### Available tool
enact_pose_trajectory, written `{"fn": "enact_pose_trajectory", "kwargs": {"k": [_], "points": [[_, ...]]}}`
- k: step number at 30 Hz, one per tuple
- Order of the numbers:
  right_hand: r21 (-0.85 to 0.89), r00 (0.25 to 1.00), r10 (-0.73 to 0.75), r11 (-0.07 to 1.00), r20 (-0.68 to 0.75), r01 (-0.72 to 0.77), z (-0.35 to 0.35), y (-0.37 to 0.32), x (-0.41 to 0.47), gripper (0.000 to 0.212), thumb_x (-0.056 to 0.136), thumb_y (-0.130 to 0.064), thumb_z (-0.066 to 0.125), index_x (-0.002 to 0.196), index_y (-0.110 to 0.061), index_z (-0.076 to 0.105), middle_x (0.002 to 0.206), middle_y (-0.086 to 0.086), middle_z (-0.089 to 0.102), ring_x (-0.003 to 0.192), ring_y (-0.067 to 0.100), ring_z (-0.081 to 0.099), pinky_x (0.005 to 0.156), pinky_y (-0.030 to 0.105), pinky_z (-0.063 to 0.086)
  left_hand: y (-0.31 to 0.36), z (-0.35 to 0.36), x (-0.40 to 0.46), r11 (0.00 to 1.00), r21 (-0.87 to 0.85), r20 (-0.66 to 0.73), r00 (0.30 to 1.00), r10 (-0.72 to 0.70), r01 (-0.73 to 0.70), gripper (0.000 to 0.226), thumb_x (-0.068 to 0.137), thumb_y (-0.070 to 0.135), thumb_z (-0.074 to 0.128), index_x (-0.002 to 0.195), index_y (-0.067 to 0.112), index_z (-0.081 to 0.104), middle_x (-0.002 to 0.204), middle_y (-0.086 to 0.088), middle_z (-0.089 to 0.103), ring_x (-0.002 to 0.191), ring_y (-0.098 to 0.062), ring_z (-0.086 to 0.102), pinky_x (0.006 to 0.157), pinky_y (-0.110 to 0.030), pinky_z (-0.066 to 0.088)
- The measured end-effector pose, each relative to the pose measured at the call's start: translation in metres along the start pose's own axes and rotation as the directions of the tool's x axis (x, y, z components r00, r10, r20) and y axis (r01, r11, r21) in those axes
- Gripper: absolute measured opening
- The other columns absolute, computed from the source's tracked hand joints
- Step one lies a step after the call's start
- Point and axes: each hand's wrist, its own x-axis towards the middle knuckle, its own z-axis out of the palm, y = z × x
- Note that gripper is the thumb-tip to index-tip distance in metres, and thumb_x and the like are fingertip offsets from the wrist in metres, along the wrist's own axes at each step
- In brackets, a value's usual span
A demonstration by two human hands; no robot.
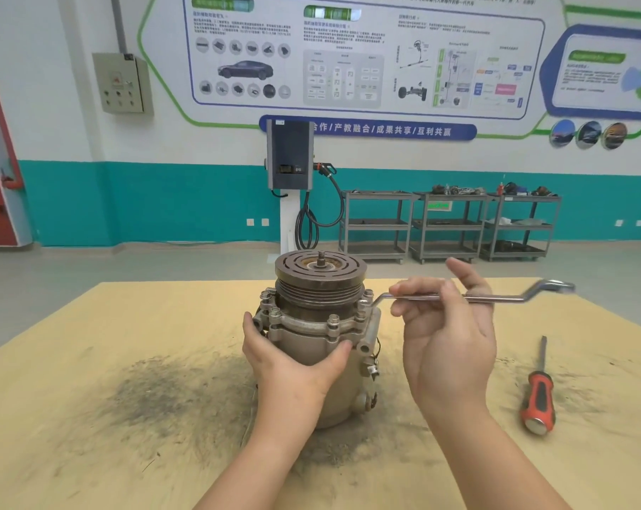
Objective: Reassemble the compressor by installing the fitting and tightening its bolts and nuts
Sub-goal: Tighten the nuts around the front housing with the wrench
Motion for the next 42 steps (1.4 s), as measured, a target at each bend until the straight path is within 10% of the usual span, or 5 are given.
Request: {"fn": "enact_pose_trajectory", "kwargs": {"k": [10,15,20,29,42], "points": [[0.204,0.941,0.317,0.935,-0.12,-0.289,-0.011,0.008,0.016,0.026,0.094,0.003,0.025,0.104,-0.009,0.046,0.055,0.005,0.05,0.056,0.021,0.054,0.047,0.026,0.042,0.004,-0.003,-0.004,1.0,0.003,0.032,0.999,0.017,-0.017,0.146,0.047,0.048,0.087,0.154,0.025,-0.009,0.156,0.01,0.005,0.124,0.011,0.008,0.108,-0.019,0.012],[-0.313,0.886,-0.358,0.84,0.293,0.443,-0.009,0.025,-0.017,0.015,0.104,-0.015,0.031,0.108,-0.017,0.046,0.075,0.005,0.062,0.071,0.023,0.062,0.071,0.03,0.051,0.002,-0.004,-0.004,0.999,0.02,0.028,0.999,0.034,-0.035,0.147,0.049,0.043,0.091,0.154,0.025,-0.01,0.156,0.01,0.003,0.139,0.001,0.009,0.112,-0.022,0.013],[-0.418,0.619,-0.356,0.499,0.7,0.759,-0.003,0.032,-0.029,0.015,0.1,-0.023,0.053,0.102,-0.01,0.059,0.098,-0.003,0.061,0.09,0.016,0.06,0.08,0.034,0.051,0.008,0.001,-0.004,0.999,-0.02,-0.041,0.998,0.043,-0.044,0.132,0.047,0.063,0.06,0.155,0.014,0.002,0.157,-0.011,0.016,0.145,-0.026,0.023,0.114,-0.037,0.028],[-0.141,0.987,-0.161,0.976,0.029,0.163,0.001,0.001,-0.002,0.024,0.102,-0.001,0.03,0.111,-0.021,0.039,0.082,0.008,0.058,0.064,0.026,0.067,0.054,0.027,0.051,-0.005,-0.003,0.001,0.998,0.015,0.028,0.998,0.061,-0.062,0.145,0.049,0.034,0.095,0.154,0.026,-0.006,0.157,0.0,0.015,0.143,-0.009,0.016,0.112,-0.022,0.014],[-0.049,0.995,0.095,0.994,-0.02,-0.096,-0.021,0.013,0.014,0.013,0.105,-0.008,0.031,0.113,-0.007,0.04,0.064,0.007,0.062,0.065,0.029,0.069,0.052,0.028,0.051,-0.015,-0.006,0.014,0.997,0.022,0.022,0.997,0.068,-0.069,0.14,0.042,0.025,0.097,0.148,0.027,0.006,0.135,0.007,0.025,0.13,-0.011,0.032,0.109,-0.026,0.027]]}}
